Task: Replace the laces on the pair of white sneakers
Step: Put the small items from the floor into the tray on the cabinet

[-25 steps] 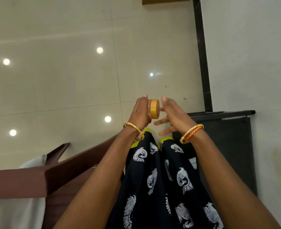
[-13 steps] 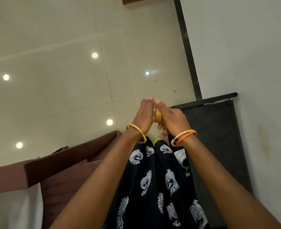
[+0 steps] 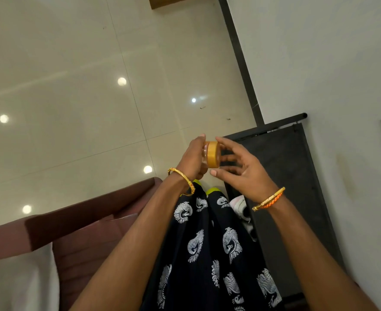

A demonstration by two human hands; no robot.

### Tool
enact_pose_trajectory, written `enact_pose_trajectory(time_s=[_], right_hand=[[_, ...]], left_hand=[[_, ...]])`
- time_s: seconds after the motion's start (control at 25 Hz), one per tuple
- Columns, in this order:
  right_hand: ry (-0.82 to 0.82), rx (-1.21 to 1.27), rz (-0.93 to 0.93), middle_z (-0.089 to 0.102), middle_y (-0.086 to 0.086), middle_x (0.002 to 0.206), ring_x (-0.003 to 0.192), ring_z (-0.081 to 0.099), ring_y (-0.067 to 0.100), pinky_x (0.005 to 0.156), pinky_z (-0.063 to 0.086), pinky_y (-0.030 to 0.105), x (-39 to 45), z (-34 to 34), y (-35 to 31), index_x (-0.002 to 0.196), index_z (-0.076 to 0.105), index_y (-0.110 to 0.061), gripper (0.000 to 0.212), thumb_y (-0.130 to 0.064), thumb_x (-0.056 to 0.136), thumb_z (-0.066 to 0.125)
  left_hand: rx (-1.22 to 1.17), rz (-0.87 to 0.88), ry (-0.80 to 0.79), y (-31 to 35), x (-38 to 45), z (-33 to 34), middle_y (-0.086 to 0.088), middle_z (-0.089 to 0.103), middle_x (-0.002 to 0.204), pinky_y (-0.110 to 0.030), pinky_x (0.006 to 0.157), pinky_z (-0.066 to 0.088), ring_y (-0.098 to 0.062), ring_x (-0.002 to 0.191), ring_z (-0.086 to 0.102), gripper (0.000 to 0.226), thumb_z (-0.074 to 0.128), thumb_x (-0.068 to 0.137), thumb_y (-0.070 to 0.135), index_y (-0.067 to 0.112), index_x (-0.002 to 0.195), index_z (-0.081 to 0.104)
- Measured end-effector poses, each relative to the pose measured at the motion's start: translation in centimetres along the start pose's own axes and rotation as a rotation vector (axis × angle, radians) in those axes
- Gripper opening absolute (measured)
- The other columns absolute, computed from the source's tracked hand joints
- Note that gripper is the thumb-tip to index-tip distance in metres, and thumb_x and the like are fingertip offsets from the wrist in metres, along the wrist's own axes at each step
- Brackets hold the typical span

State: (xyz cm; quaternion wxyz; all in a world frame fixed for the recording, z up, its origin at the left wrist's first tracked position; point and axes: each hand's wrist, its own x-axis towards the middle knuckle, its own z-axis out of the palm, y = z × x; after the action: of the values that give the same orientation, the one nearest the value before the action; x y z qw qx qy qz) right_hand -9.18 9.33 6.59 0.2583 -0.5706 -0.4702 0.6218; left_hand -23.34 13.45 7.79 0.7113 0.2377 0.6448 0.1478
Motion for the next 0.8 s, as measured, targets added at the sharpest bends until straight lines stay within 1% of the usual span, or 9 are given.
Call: enact_pose_trajectory(time_s=[0.08,0.16,0.28,0.36,0.4,0.48,0.6,0.68,0.8], right_hand=[[0.046,0.051,0.058,0.061,0.006,0.116,0.098,0.066,0.019,0.083,0.056,0.030,0.2,-0.3,-0.3,0.124,0.055,-0.031,0.060,-0.031,0.069,0.079],[0.056,0.108,0.135,0.069,0.011,0.096,0.081,0.071,0.022,0.074,0.058,0.033,0.4,-0.5,-0.4,0.117,0.063,-0.013,0.066,-0.044,0.061,0.077],[0.029,0.228,0.275,0.068,0.013,0.077,0.061,0.068,0.017,0.060,0.059,0.028,0.3,-0.3,-0.3,0.107,0.062,0.003,0.043,-0.025,0.076,0.073],[0.071,0.250,0.289,0.067,0.013,0.085,0.066,0.068,0.016,0.061,0.059,0.028,0.1,0.3,0.1,0.116,0.058,0.001,0.041,-0.022,0.083,0.068],[0.109,0.161,0.232,0.066,0.010,0.095,0.074,0.068,0.015,0.064,0.059,0.028,-0.1,0.5,0.5,0.123,0.054,-0.004,0.047,-0.028,0.085,0.067],[0.213,-0.203,-0.031,0.060,0.001,0.110,0.087,0.063,0.011,0.069,0.055,0.023,-0.4,0.9,1.4,0.131,0.045,-0.015,0.053,-0.042,0.088,0.059],[0.331,-0.552,-0.397,0.057,0.007,0.107,0.087,0.058,0.013,0.066,0.048,0.018,-0.5,1.4,2.8,0.127,0.041,-0.014,0.046,-0.047,0.094,0.039],[0.410,-0.566,-0.456,0.061,0.010,0.095,0.078,0.060,0.017,0.058,0.047,0.021,-0.1,1.3,3.5,0.117,0.041,-0.013,0.047,-0.053,0.096,0.027],[0.529,-0.501,-0.394,0.060,0.008,0.074,0.057,0.059,0.021,0.049,0.037,0.019,0.3,0.7,3.6,0.105,0.038,-0.016,0.049,-0.059,0.093,0.019]], left_hand=[[0.010,0.053,-0.008,-0.1,-0.2,0.3,0.002,0.029,0.054,-0.014,0.034,0.023,-0.003,0.034,0.025,0.040,0.024,0.101,0.042,0.016,0.072,0.035],[0.054,0.105,0.003,-0.3,-0.3,0.5,0.002,0.028,0.060,-0.014,0.035,0.025,-0.005,0.042,0.026,0.034,0.024,0.101,0.040,0.014,0.081,0.034],[0.185,0.189,0.023,-0.6,0.2,0.4,0.004,0.031,0.067,-0.021,0.046,0.028,-0.009,0.053,0.028,0.032,0.024,0.101,0.041,0.018,0.079,0.033],[0.234,0.178,0.024,-0.4,0.6,0.5,0.003,0.032,0.067,-0.024,0.048,0.027,-0.009,0.053,0.030,0.032,0.025,0.100,0.042,0.021,0.078,0.034],[0.226,0.141,0.024,-0.3,0.7,0.6,0.003,0.033,0.067,-0.022,0.045,0.027,-0.009,0.051,0.030,0.033,0.025,0.100,0.043,0.021,0.078,0.034],[0.163,0.020,-0.010,0.2,0.7,1.0,0.001,0.032,0.061,-0.017,0.037,0.024,-0.008,0.042,0.028,0.037,0.026,0.099,0.044,0.018,0.074,0.036],[0.186,-0.188,-0.080,0.6,0.4,1.9,0.000,0.032,0.050,-0.013,0.036,0.018,-0.007,0.033,0.023,0.041,0.028,0.096,0.043,0.016,0.066,0.038],[0.170,-0.239,-0.089,0.6,0.1,3.1,0.002,0.033,0.042,-0.011,0.034,0.019,-0.007,0.030,0.023,0.042,0.029,0.096,0.039,0.016,0.061,0.036],[0.098,-0.159,-0.011,0.3,0.7,5.1,0.004,0.039,0.038,-0.014,0.037,0.028,-0.013,0.035,0.034,0.043,0.031,0.096,0.034,0.016,0.057,0.038]])
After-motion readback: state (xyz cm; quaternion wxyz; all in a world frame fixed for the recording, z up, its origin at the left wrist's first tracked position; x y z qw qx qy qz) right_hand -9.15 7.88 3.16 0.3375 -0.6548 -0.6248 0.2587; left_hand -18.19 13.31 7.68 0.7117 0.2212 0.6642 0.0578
